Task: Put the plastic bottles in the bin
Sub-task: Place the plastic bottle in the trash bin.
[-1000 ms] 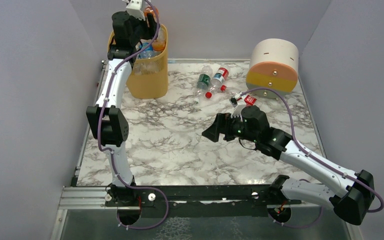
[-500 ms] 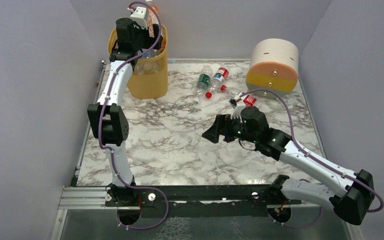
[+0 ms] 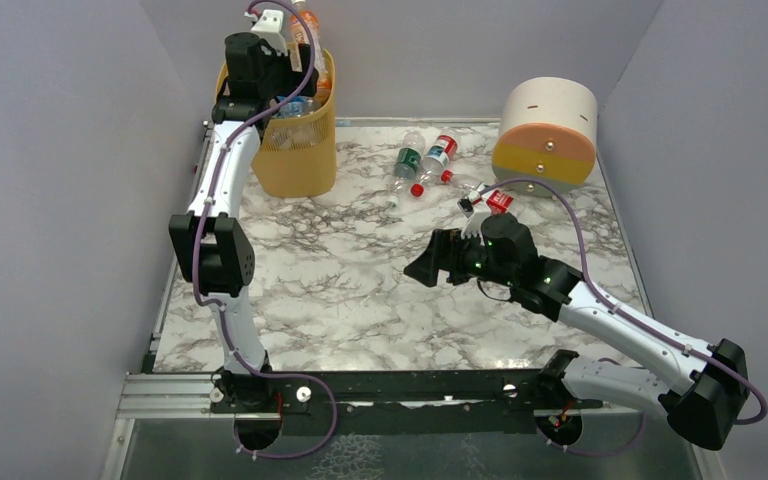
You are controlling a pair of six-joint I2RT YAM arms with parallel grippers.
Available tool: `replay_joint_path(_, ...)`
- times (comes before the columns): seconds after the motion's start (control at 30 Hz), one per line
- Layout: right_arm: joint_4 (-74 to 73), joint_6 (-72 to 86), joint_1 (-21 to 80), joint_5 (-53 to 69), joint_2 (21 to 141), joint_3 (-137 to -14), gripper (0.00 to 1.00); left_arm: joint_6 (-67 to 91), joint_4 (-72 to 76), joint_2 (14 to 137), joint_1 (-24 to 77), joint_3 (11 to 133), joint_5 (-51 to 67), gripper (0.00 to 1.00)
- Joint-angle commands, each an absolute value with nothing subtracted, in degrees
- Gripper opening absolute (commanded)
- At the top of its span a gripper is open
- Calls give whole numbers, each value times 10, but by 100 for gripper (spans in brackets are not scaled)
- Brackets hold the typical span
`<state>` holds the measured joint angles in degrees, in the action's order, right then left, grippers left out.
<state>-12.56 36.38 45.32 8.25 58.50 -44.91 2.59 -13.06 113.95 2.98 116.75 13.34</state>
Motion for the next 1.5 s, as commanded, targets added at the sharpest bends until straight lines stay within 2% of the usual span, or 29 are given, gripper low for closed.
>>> replay_joint_path(0.0, -158, 344, 455, 37, 619, -497, 99, 60, -136, 1073, 25, 1169, 103, 99)
replay_joint_path(0.13, -190, 311, 443, -5, 686, -561, 99, 85, -149, 1040, 25, 1155, 112, 99)
replay_joint_path(0.3, -154, 294, 380, 18, 760, -590, 99, 119, -148, 979, 25, 1092, 126, 99)
replay_joint_path(0.6, -169, 239, 259, -101, 882, -672, 100, 190, -98, 843, 25, 904, 183, 99)
replay_joint_path(0.87, -97, 142, 219, -171, 994, -715, 99, 233, -44, 783, 49, 758, 229, 99)
replay_joint_path(1.3, 16, 28, 219, -243, 1046, -688, 100, 225, -43, 756, 110, 706, 223, 99)
replay_joint_path(1.47, 11, 30, 220, -240, 1061, -683, 100, 218, -49, 760, 126, 706, 216, 99)
